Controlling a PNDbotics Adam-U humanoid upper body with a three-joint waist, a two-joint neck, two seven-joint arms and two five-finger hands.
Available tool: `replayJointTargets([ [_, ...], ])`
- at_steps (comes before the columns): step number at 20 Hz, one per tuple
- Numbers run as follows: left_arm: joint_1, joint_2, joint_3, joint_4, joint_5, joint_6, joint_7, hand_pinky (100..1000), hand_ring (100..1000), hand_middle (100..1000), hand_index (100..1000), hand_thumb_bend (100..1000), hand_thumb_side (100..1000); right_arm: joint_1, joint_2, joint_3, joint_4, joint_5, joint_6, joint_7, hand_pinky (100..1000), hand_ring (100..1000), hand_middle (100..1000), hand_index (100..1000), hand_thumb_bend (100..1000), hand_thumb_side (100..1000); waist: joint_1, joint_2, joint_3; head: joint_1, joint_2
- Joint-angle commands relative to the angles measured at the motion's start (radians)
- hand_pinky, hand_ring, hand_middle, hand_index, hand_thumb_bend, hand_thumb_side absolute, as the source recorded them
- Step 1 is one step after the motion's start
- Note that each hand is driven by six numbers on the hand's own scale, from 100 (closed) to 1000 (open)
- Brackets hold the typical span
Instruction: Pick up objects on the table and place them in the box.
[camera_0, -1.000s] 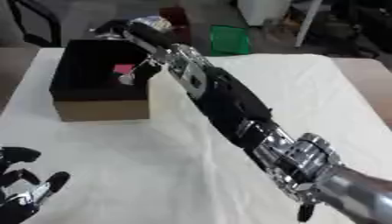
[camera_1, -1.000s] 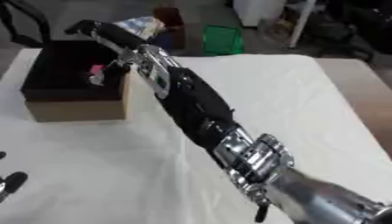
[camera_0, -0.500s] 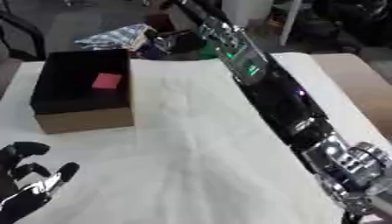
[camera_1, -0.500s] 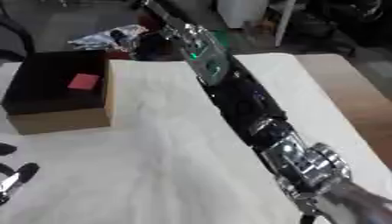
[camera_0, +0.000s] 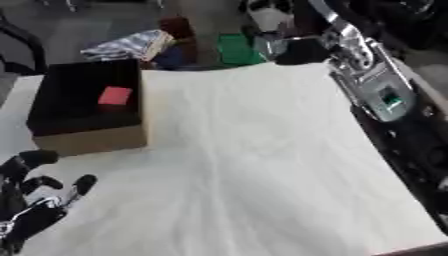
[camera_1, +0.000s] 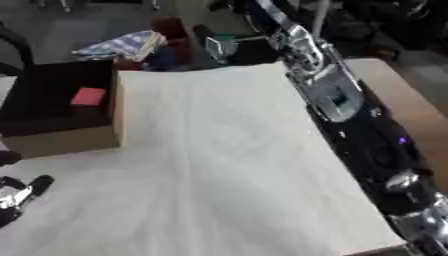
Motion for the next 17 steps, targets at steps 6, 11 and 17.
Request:
replayJointTargets([
  [6,-0.025,0.062,0.039,-0.048,-0.115,-0.058,-0.154,639,985,878,782,869,276,0.195,-0.031,-0.089,-0.17,-0.034,0.023,-0.019,776,922,827,903,100,191,0.011,-0.009,-0.029,0.023,-0.007],
  [11,-0.042,0.104,0.062,-0.069,-0.219,-0.094,-0.244,663,977,880,777,884,208,0.271,0.002,-0.112,-0.173,-0.027,0.038,-0.026,772,921,820,899,100,242,0.017,-0.008,-0.036,0.031,-0.01],
  [17,-0.063,0.157,0.1,-0.109,-0.435,-0.093,-0.356,667,907,817,742,794,100,0.305,0.029,-0.127,-0.165,-0.02,0.044,-0.039,767,914,809,895,100,272,0.023,-0.012,-0.043,0.034,-0.01],
])
